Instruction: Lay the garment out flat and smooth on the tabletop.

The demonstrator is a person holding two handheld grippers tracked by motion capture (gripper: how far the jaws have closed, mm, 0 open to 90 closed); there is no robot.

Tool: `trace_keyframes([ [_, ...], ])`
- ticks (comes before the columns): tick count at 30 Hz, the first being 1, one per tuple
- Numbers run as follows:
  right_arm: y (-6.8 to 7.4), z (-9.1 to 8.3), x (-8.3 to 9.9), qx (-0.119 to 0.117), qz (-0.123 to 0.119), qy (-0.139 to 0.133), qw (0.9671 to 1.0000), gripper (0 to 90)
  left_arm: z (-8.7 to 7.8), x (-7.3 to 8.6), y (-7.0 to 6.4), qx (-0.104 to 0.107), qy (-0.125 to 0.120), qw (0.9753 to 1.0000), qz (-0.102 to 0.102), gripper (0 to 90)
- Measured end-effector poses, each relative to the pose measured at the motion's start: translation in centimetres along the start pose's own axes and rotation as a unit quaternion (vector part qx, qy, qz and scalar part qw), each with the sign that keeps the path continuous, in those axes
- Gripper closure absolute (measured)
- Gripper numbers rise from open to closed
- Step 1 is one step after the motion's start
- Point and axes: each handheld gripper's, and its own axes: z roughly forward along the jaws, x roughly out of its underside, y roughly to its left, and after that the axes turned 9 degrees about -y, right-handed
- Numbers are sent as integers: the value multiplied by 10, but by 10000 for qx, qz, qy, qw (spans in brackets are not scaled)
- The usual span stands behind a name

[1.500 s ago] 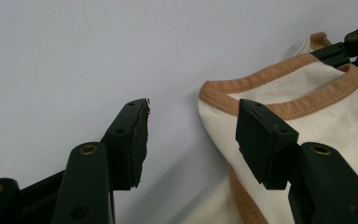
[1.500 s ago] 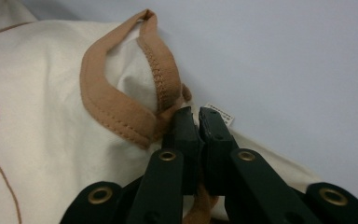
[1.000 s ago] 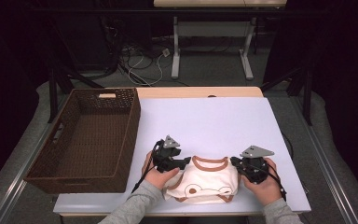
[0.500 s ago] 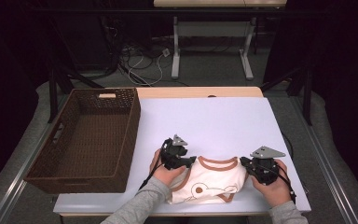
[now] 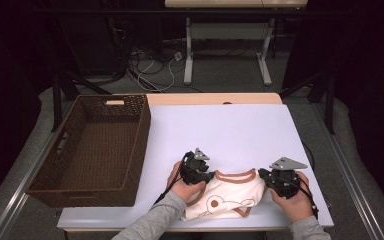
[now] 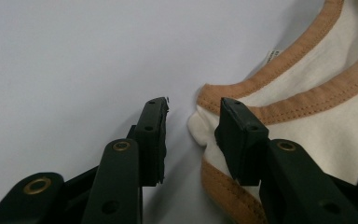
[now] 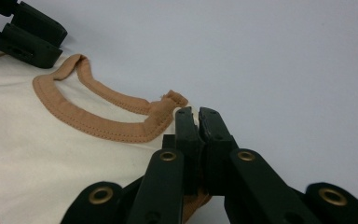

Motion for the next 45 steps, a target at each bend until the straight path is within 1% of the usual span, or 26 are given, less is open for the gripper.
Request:
trace_keyframes([
  [2, 1, 0, 0, -16, 38, -8, 10000, 867, 0, 0, 0, -4, -6, 10000, -34, 664],
  [3, 0, 1, 0, -11, -12, -2, 10000, 867, 0, 1, 0, -9, 18, 10000, -32, 681],
  [4, 1, 1, 0, -14, -7, 11, 10000, 867, 0, 1, -1, 3, 10, 10000, -69, 707],
  [5, 1, 1, 0, -17, -18, -28, 10000, 867, -1, 1, -1, 22, 23, 10000, -55, 735],
  [8, 2, 2, 0, -34, 3, 20, 10000, 867, -1, 1, -2, 137, 43, 9997, -175, 830],
  [10, 3, 2, -1, -12, -11, -5, 10000, 867, -2, 0, -1, 178, 114, 9995, -223, 861],
  [11, 3, 2, -1, -11, -8, -16, 10000, 867, -2, 0, -1, 151, 106, 9995, -255, 872],
  [12, 3, 2, -1, -18, -19, -32, 10000, 867, -4, -1, -1, 160, 134, 9993, -299, 878],
  [14, 3, 2, -2, -20, -38, -62, 10000, 867, -7, -2, 0, 101, 122, 9996, -238, 884],
  [16, 4, 3, -3, -43, -56, -98, 9999, 867, -12, -3, 3, 67, 60, 9996, -256, 886],
  [17, 5, 4, -5, -70, -20, -99, 9999, 867, -14, -4, 4, 46, 6, 9995, -299, 887],
  [18, 5, 5, -6, -72, -66, -119, 9999, 867, -17, -6, 6, 5, -23, 9995, -309, 887],
  [19, 5, 6, -8, -77, -53, -104, 9999, 867, -21, -8, 9, -12, -24, 9996, -276, 888],
  [20, 6, 8, -10, -108, -74, -154, 9998, 867, -23, -10, 9, -53, -81, 9994, -334, 889],
  [21, 7, 9, -12, -123, -65, -132, 9998, 867, -26, -12, 11, -66, -108, 9994, -332, 897],
  [22, 7, 11, -14, -140, -114, -182, 9997, 867, -29, -14, 13, -85, -127, 9994, -311, 897],
  [26, 9, 15, -22, -204, -110, -218, 9995, 868, -41, -23, 20, -213, -269, 9990, -299, 898],
  [27, 9, 16, -25, -228, -126, -276, 9993, 867, -43, -25, 21, -260, -328, 9986, -337, 898],
  [31, 9, 21, -35, -241, -134, -335, 9991, 869, -51, -33, 27, -339, -379, 9981, -349, 899],
  [36, 8, 29, -48, -278, -129, -386, 9988, 870, -57, -41, 32, -442, -468, 9970, -424, 900],
  [38, 7, 33, -53, -299, -166, -375, 9987, 870, -58, -44, 36, -494, -486, 9968, -396, 900],
  [39, 7, 35, -55, -315, -180, -368, 9987, 870, -59, -46, 38, -529, -523, 9962, -452, 900],
  [40, 7, 36, -58, -311, -190, -358, 9987, 870, -60, -48, 41, -555, -540, 9960, -454, 900],
  [42, 6, 40, -63, -323, -222, -374, 9985, 871, -62, -51, 46, -578, -614, 9947, -582, 900],
  [44, 4, 44, -68, -356, -214, -388, 9984, 871, -63, -54, 52, -612, -627, 9942, -624, 900],
  [45, 3, 46, -70, -368, -188, -384, 9984, 871, -63, -55, 54, -650, -637, 9940, -607, 900],
])
